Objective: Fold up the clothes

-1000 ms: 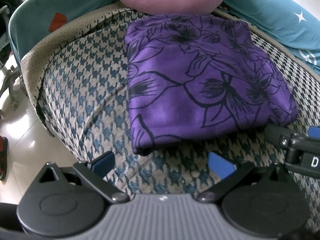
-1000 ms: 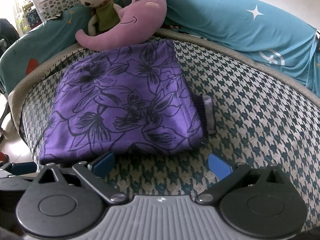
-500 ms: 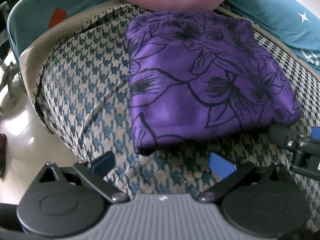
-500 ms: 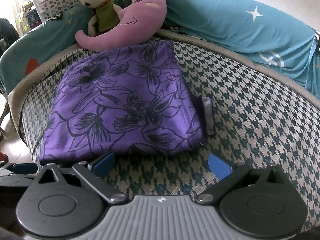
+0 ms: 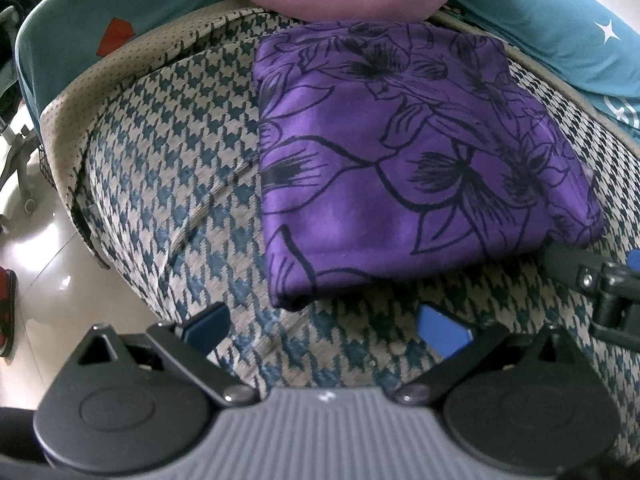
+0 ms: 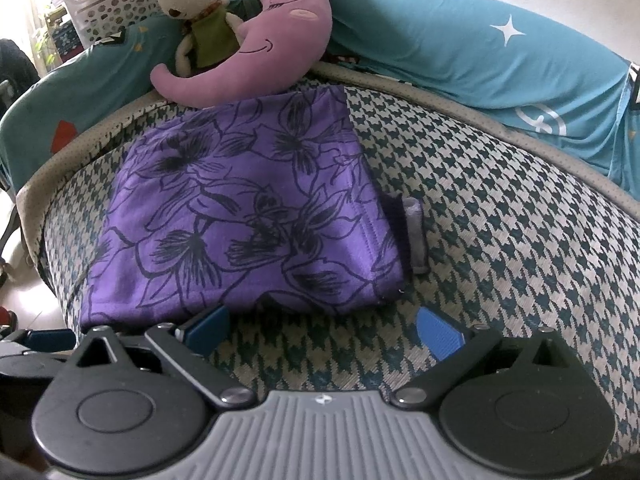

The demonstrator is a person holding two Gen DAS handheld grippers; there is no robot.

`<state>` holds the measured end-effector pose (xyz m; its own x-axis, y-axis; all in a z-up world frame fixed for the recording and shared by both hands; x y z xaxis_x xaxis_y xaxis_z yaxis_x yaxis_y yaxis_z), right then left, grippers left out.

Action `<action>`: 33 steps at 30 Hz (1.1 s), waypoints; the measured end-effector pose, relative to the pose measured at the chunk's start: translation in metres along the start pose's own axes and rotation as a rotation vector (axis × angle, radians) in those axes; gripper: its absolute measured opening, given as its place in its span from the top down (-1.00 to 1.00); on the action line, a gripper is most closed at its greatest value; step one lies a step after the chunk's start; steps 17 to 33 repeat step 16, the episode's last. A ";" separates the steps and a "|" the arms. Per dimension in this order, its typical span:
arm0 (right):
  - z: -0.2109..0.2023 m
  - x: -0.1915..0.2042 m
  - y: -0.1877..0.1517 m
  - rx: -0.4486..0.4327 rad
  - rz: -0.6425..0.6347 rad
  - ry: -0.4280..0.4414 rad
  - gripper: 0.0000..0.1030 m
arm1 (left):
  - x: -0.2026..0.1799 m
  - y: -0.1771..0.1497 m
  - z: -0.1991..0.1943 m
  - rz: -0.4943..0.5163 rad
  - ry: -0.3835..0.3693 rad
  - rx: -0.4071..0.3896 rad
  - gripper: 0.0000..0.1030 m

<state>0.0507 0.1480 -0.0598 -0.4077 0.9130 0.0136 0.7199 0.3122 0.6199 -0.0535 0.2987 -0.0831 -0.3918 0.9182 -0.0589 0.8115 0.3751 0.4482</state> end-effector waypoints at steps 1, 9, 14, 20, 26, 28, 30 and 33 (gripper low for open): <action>0.000 0.000 0.000 0.001 0.000 0.000 -0.96 | 0.000 0.000 0.000 -0.001 -0.001 0.002 -0.99; 0.000 -0.001 0.000 0.001 -0.002 0.002 -0.96 | -0.001 0.000 0.000 0.000 0.002 -0.001 -0.99; 0.000 -0.001 0.000 0.001 -0.002 0.001 -0.96 | -0.002 0.002 -0.003 0.006 0.003 -0.016 -0.99; -0.001 -0.001 -0.001 0.002 -0.003 0.002 -0.96 | -0.003 0.002 -0.003 0.007 -0.001 -0.018 -0.99; -0.001 -0.001 -0.001 0.002 -0.003 0.002 -0.96 | -0.003 0.002 -0.003 0.007 -0.001 -0.018 -0.99; -0.001 -0.001 -0.001 0.002 -0.003 0.002 -0.96 | -0.003 0.002 -0.003 0.007 -0.001 -0.018 -0.99; -0.001 -0.001 -0.001 0.002 -0.003 0.002 -0.96 | -0.003 0.002 -0.003 0.007 -0.001 -0.018 -0.99; -0.001 -0.001 -0.001 0.002 -0.003 0.002 -0.96 | -0.003 0.002 -0.003 0.007 -0.001 -0.018 -0.99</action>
Point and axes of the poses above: each gripper's, at about its wrist camera, not at the fingertips, and z roughly the way its jaws point, x to its left, y to its top, the point moved 10 cm from there along z, roughly the way its jaws point, and after that the axes turned 3 degrees about -y, right-handed, at the moved point
